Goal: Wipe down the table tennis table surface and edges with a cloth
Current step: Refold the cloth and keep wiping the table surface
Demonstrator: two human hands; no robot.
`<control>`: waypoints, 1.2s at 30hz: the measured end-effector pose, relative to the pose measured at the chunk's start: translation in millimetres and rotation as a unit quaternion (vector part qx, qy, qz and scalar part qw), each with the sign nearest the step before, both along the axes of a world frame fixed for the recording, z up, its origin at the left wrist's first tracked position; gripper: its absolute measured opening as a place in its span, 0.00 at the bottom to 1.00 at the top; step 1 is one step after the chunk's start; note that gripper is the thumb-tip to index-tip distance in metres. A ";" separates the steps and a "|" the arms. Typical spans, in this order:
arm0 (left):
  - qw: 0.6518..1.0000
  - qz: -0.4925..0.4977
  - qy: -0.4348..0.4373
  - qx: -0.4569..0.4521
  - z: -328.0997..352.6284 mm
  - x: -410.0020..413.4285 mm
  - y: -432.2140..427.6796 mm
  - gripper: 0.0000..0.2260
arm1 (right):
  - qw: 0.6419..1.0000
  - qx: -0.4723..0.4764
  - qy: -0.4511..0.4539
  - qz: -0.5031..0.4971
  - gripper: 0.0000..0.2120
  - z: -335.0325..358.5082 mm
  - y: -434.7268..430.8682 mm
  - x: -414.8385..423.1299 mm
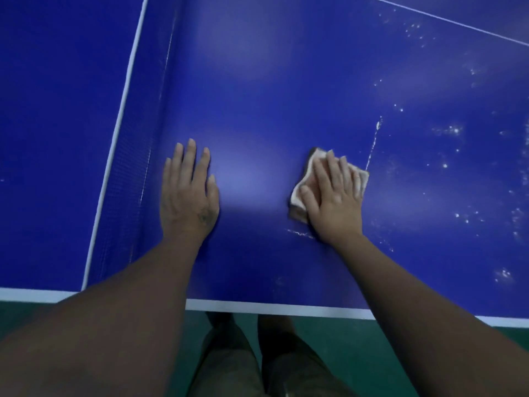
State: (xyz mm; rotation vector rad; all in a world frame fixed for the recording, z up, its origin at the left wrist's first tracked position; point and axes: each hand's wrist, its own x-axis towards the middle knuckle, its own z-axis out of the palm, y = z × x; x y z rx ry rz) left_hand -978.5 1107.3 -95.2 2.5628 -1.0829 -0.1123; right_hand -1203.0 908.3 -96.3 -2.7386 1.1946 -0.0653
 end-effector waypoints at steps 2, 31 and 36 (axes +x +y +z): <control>1.000 -0.008 -0.008 0.029 0.9 -22.0 29.3 0.26 | 0.996 0.009 0.001 -0.089 0.32 3.9 -3.1 16.9; 0.999 0.006 -0.031 0.016 -10.0 -57.0 71.5 0.28 | 0.999 -0.005 -0.044 -0.008 0.32 -11.1 157.3 36.6; 1.000 0.005 -0.017 0.008 -7.9 -55.6 73.3 0.27 | 0.999 0.013 -0.013 0.034 0.32 -8.1 163.8 -46.5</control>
